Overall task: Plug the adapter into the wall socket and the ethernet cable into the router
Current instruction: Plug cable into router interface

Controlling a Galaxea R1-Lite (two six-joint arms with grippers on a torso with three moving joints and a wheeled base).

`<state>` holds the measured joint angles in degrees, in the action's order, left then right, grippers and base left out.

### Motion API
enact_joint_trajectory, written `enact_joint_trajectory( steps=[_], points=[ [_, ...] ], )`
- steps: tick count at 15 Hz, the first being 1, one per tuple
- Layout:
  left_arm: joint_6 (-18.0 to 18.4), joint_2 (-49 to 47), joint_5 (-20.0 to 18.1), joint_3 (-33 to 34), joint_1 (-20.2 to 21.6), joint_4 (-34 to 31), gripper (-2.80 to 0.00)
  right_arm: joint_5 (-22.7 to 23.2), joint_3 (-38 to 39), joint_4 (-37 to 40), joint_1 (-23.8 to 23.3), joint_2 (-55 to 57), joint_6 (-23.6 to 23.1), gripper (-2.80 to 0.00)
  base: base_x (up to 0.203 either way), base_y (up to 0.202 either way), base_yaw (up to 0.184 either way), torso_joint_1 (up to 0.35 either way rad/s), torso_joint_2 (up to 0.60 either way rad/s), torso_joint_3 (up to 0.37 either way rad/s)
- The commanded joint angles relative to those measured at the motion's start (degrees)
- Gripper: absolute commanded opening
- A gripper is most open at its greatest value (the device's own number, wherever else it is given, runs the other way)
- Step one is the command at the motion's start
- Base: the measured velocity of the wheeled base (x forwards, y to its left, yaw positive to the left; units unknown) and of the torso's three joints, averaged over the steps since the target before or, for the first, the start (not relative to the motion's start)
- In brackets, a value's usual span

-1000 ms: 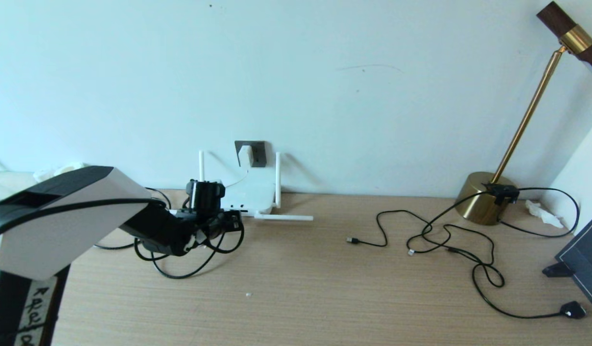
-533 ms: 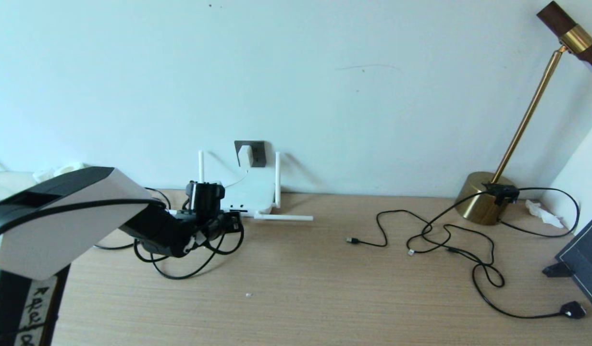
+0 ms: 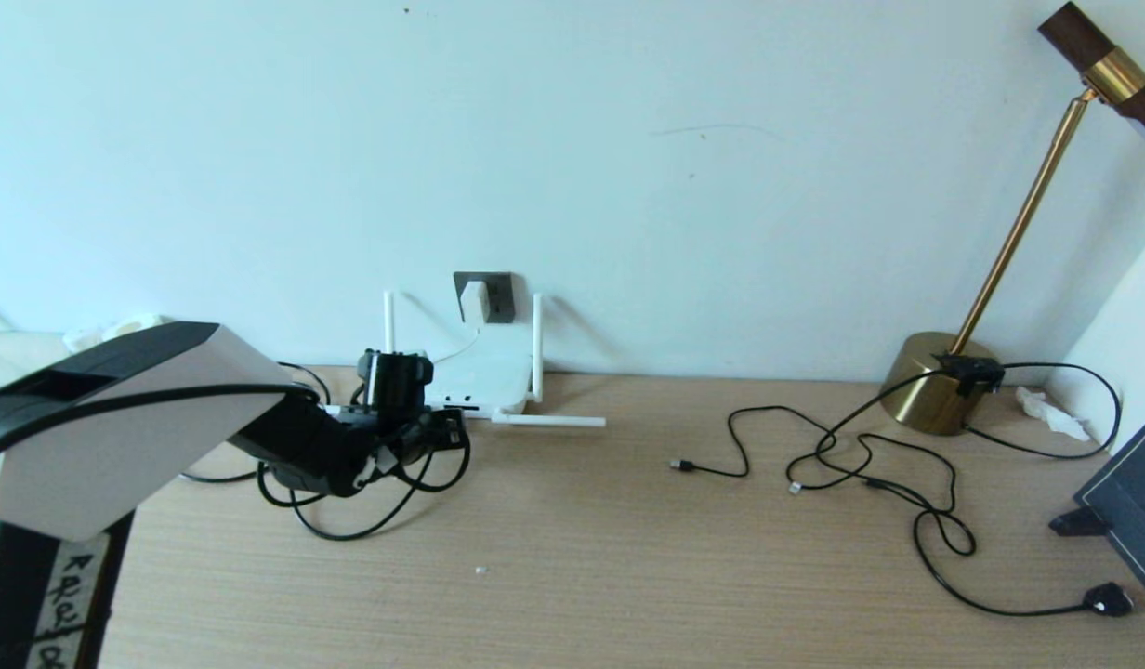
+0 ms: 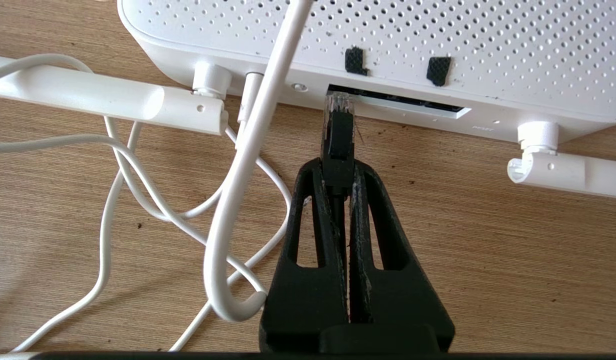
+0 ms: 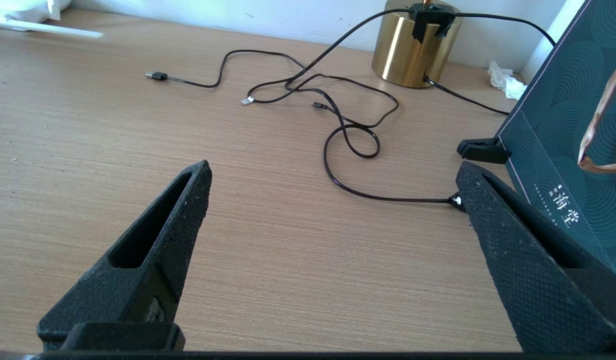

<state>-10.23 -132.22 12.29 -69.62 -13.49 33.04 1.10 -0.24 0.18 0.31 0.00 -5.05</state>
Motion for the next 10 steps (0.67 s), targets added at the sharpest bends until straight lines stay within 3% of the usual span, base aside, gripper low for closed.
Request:
enact_joint_trajectory(
  steps=[1, 10],
  points=[
    [-0.1, -0.1, 0.1, -0.2, 0.0, 0.2, -2.8, 0.0, 0.0, 0.0, 0.0, 0.1, 0.0, 0.0, 0.0, 0.0, 0.0, 0.0, 0.0, 0.0],
    [-0.1, 0.2, 0.1, 0.1, -0.1, 0.2, -2.8, 0.0, 0.0, 0.0, 0.0, 0.1, 0.0, 0.0, 0.0, 0.0, 0.0, 0.0, 0.0, 0.0]
  ],
)
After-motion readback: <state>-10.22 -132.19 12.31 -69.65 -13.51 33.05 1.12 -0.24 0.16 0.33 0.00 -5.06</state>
